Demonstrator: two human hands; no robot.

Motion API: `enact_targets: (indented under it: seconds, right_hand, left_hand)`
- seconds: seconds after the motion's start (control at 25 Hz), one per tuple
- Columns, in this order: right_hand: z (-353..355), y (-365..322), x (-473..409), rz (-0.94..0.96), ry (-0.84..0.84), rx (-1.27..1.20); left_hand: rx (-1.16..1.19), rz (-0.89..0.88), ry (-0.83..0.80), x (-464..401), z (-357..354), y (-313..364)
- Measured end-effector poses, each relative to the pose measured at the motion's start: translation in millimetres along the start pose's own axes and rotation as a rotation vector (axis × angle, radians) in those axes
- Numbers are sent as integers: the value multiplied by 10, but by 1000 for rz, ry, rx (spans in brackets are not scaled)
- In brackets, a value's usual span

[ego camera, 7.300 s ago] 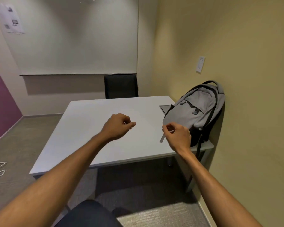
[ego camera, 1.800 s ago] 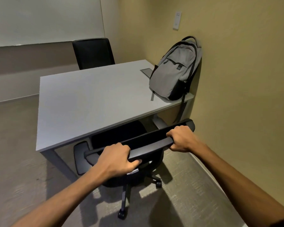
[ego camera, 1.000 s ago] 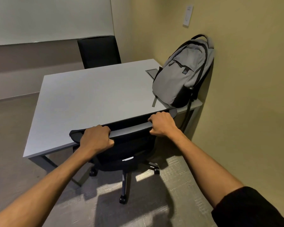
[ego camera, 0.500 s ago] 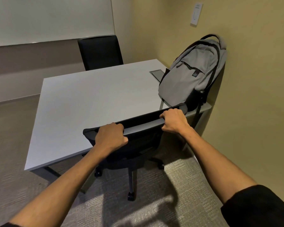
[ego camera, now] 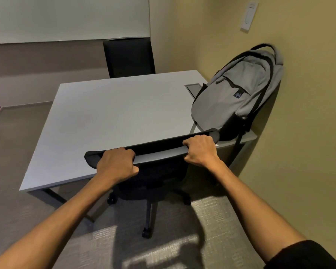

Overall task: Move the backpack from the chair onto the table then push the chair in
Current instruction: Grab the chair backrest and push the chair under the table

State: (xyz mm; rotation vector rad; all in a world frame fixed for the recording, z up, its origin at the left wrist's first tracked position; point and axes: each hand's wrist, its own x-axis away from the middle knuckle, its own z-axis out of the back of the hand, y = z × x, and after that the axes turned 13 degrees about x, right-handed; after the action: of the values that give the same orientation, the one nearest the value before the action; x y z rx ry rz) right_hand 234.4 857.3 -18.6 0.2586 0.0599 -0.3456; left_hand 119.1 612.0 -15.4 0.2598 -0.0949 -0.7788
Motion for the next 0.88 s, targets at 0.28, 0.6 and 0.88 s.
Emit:
enact_targets:
  seconds: [0.28,0.6,0.88]
  right_hand:
    - [44,-7,36,59,-21,-81]
    - [69,-42,104,126,49,-159]
    - [352,148,160,193,95,-468]
  left_hand:
    - [-70,10,51,137,48,101]
    - [3,140,187,253,-14,149]
    - [342,63,25,299,375,253]
